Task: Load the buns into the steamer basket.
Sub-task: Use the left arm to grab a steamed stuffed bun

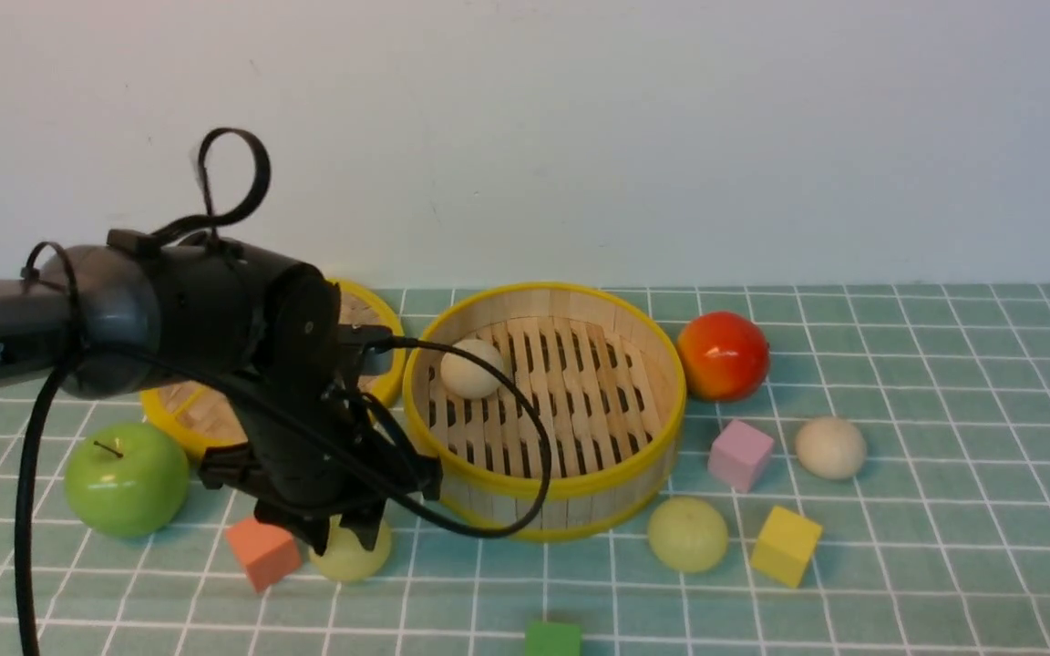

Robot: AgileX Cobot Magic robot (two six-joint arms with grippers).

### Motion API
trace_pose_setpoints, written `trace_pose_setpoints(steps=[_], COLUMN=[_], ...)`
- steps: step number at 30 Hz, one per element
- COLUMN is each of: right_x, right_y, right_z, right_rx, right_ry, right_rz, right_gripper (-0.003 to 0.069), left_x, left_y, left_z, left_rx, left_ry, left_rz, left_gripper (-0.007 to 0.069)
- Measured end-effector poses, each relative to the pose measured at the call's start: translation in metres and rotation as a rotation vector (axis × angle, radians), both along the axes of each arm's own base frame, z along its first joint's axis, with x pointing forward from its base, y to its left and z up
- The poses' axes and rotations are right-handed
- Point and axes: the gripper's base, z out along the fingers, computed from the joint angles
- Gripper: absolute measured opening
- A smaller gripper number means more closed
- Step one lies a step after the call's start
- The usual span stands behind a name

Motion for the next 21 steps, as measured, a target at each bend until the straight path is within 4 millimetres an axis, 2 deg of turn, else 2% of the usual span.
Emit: trace_pose_setpoints(steps=[11, 21], right_x=[0.0, 0.0], right_y=[0.0, 0.0], right_z=[0.0, 0.0], right_rx=[0.0, 0.0], right_ry=[0.0, 0.0], right_rz=[0.0, 0.0], right_gripper=[0.024, 0.024], left_x=[0.015, 0.016], left_y=[-0.006, -0.008], left_z=[0.027, 0.01], left_rx=[-0.021, 0.003], left_ry=[-0.051, 0.026], left_rz=[0.002, 0.008], left_gripper=[0.0297, 0.0297])
